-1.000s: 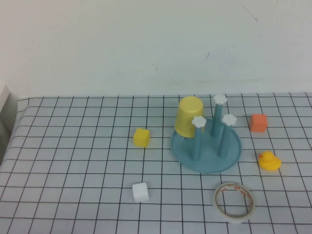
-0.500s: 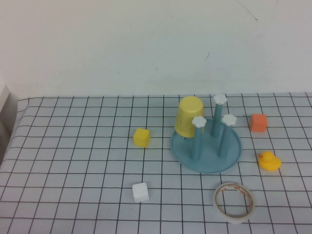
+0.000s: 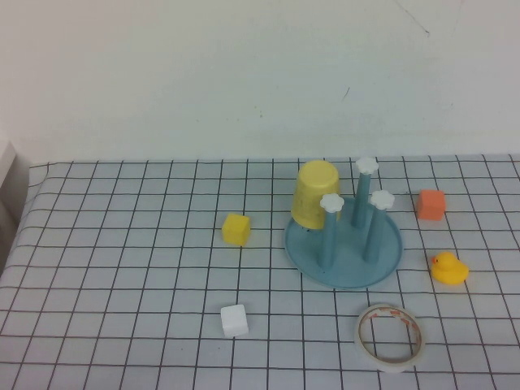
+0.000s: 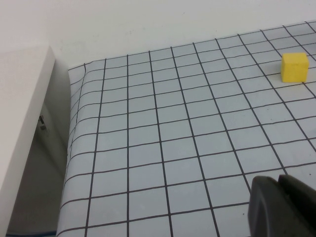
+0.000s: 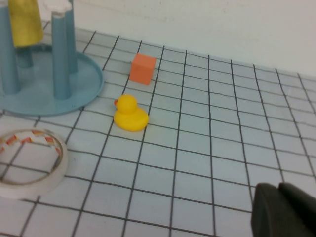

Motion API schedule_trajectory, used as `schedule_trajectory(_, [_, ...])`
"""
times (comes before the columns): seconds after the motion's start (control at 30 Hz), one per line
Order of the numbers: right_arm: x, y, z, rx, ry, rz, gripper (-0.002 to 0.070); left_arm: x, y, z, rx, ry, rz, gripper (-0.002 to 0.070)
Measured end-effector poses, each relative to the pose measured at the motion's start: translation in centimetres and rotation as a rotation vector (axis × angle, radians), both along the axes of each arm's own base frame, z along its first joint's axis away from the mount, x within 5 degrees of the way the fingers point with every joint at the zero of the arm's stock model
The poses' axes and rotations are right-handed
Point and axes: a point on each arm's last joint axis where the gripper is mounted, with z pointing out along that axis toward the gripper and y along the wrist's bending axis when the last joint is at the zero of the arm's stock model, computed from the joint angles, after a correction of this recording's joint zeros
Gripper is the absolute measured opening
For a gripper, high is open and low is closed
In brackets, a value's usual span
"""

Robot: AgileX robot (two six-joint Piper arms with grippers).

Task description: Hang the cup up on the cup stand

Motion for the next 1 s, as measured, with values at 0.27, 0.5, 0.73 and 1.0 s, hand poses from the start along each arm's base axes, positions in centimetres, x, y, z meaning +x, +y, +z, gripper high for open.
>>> schedule_trajectory(0.27, [0.00,-0.16,-0.01,0.066,0.000,-0.040,-0.0001,0.00,0.00,0.00,0.000,0.000,0.000,-0.0001])
schedule_trajectory(0.5, [0.00,-0.19,-0.01,0.060,0.000,-0.042,-0.0001,0.00,0.00,0.00,0.000,0.000,0.000,-0.0001])
schedule_trajectory(0.73, [0.00,-0.20,-0.01,0.060,0.000,-0.043,-0.0001,0.00,0.00,0.00,0.000,0.000,0.000,-0.0001])
schedule_trajectory(1.0, [0.00,-0.21,-0.01,0.058,0.000,-0.043,-0.0001,0.00,0.00,0.00,0.002,0.000,-0.001,-0.0001])
